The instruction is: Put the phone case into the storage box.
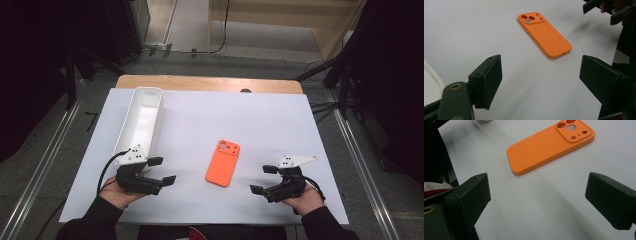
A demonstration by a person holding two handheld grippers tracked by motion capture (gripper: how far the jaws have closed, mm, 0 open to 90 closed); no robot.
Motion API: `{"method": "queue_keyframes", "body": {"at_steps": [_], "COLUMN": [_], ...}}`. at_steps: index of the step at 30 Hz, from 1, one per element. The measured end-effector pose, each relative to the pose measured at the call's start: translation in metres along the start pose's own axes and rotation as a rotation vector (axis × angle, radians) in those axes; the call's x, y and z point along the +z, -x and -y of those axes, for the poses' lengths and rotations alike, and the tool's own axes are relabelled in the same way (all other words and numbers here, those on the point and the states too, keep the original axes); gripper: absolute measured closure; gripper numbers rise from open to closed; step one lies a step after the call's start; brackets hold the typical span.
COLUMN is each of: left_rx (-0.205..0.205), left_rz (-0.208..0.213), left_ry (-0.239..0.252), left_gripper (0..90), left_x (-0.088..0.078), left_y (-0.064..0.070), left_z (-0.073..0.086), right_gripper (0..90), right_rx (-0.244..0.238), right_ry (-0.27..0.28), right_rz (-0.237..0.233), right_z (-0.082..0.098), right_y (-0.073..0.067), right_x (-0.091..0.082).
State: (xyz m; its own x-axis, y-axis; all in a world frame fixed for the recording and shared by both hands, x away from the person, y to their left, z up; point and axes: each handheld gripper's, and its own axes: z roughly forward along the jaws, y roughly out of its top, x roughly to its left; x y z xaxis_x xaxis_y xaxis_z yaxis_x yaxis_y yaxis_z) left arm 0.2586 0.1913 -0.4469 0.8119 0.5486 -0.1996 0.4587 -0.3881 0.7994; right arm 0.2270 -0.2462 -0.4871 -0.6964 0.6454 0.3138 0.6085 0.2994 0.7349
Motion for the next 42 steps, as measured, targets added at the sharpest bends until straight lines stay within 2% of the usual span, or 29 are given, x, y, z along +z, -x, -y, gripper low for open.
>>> {"method": "queue_keyframes", "body": {"at_steps": [14,21,29,31,42], "left_rx": [-0.043,-0.055,-0.074,-0.078,-0.067], "left_rz": [-0.043,-0.093,-0.09,-0.09,-0.098], "left_ry": [0.011,0.005,0.003,0.002,-0.003], "left_gripper": [18.5,18.5,18.3,15.9,15.9], "left_x": [0.008,0.011,0.02,0.023,0.038], "left_y": [0.002,0.002,0.001,0.002,0.006], "left_z": [-0.014,-0.02,-0.026,-0.028,-0.036], "right_gripper": [5.1,5.1,5.1,5.1,5.1], "right_rx": [0.004,0.007,0.003,0.005,0.008], "right_ry": [0.002,0.004,0.005,0.006,0.007], "right_rz": [0.005,0.003,0.005,0.006,0.012], "right_z": [0.0,0.0,0.0,0.0,0.0], "right_y": [0.0,0.001,0.0,0.001,0.002], "right_x": [-0.001,-0.001,-0.001,-0.001,-0.001]}}
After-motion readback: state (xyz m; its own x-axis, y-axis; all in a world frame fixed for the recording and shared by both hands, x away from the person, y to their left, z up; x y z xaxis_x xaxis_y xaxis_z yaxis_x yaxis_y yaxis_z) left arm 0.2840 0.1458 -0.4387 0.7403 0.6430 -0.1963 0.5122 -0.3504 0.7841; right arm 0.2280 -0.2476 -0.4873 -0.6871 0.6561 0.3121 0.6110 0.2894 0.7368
